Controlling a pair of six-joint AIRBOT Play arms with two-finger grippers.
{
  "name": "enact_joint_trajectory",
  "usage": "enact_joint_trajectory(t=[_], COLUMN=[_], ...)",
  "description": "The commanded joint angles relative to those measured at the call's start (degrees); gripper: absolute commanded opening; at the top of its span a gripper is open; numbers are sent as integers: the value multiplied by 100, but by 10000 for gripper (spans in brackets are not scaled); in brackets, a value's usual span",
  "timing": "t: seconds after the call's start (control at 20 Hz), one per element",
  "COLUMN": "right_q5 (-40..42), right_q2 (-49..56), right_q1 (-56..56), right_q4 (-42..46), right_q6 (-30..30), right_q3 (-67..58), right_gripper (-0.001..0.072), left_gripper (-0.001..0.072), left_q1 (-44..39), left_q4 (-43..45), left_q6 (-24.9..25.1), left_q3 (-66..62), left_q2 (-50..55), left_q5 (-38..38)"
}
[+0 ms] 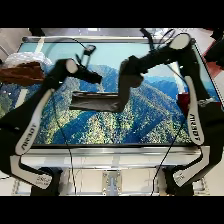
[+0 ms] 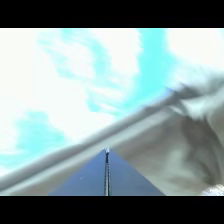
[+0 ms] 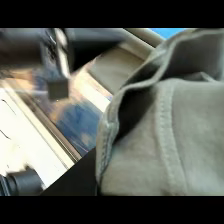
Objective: Fold the shirts.
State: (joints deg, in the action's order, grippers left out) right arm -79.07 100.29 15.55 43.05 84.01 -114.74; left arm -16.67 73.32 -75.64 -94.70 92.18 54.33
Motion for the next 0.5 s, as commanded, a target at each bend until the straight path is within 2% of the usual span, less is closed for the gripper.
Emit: enact_joint_trajectory(t=[0.0, 0.05, 0.1, 0.15, 0.2, 0.25, 0.3, 0.45], right_q5=[1716, 2271, 2922, 3464, 3873, 4061, 4096, 3296], right_q2=[481, 702, 925, 1088, 1189, 1211, 1193, 1123], right_q1=[1281, 1606, 1917, 2164, 2341, 2424, 2415, 1888], right_q4=[-168, -269, -439, -542, -619, -605, -494, 197], right_q6=[-2, -2, -4, -2, -2, -4, -7, -4], right_q3=[-13, -13, -13, -13, -13, -13, -24, -247], right_gripper=[11, 13, 68, 342, 582, 619, 619, 617], left_gripper=[13, 14, 14, 13, 14, 14, 14, 14], left_q1=[918, 1110, 1266, 1377, 1471, 1552, 1613, 1690], left_q4=[186, 166, 166, 168, 168, 168, 168, 170], left_q6=[-20, -20, -20, -17, -17, -15, -13, -13], left_q3=[-11, -11, -11, -9, -9, -9, -9, 9], left_q2=[-787, -933, -1043, -1113, -1154, -1172, -1169, -1169], left_q5=[149, 214, 321, 455, 610, 765, 876, 962])
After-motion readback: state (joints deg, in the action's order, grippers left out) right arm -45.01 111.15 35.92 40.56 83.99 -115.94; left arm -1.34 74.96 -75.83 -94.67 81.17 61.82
